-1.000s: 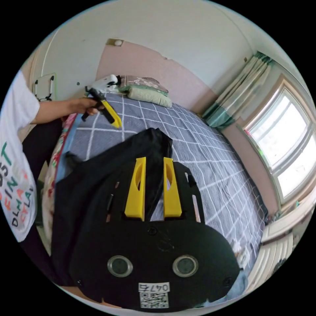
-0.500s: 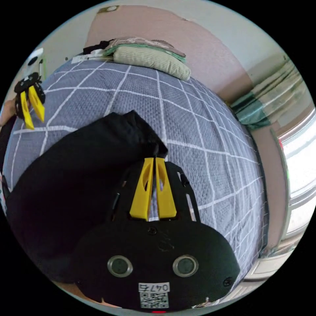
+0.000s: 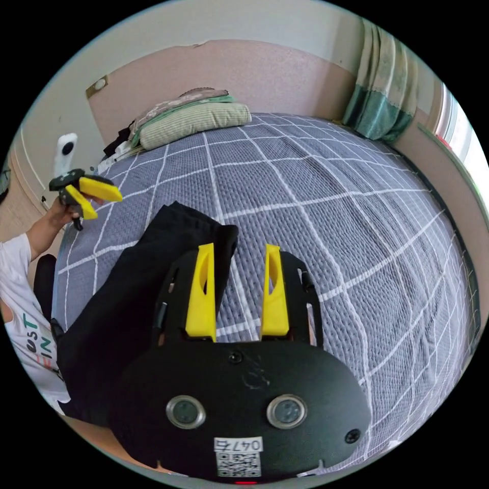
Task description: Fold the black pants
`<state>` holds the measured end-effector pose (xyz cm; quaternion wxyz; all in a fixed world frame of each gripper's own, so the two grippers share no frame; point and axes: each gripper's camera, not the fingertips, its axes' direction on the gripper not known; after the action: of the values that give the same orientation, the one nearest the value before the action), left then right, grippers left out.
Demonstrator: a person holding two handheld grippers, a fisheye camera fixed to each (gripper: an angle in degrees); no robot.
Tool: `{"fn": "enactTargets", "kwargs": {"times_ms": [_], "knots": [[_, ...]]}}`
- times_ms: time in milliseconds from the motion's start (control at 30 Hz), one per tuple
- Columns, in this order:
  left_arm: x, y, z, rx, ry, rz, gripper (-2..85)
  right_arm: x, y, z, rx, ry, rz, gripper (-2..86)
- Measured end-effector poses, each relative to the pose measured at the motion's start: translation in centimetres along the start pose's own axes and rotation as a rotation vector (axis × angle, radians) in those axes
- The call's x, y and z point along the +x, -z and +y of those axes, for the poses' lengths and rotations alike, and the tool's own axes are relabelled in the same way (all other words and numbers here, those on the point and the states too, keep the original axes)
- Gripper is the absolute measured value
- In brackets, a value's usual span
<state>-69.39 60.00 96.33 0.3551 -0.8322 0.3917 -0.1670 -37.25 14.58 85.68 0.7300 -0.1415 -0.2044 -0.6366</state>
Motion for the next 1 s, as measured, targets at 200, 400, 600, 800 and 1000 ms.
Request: {"fn": "enactTargets", "kwargs": {"times_ms": [200,400,600,800,1000], "knots": [[-2.0,-8.0,-6.6,-0.209,0.084,-0.088,14.0,2.5,-1.8,-0.2,-0.02,-0.008,-0.058,8.0],[-0.2,-12.7,-6.7,-0.288,0.017,-0.135,0.6,2.5,-3.5,0.0,-0.064,0.068,-0.118,0.4],[2.4,-9.9,-5.8,-0.168,0.031,-0.04,-0.4,1.3,0.4,1.5,0.007,0.163,-0.116,-0.1],[14.8,-6.3,-1.5,-0.119,-0.169,0.104,-0.7,-2.3,10.2,8.5,0.091,0.347,-0.226,-0.1],[26.8,-10.6,7.1,-0.167,-0.274,0.18,-0.5,-7.0,16.1,20.4,0.087,0.35,-0.338,-0.1]]}}
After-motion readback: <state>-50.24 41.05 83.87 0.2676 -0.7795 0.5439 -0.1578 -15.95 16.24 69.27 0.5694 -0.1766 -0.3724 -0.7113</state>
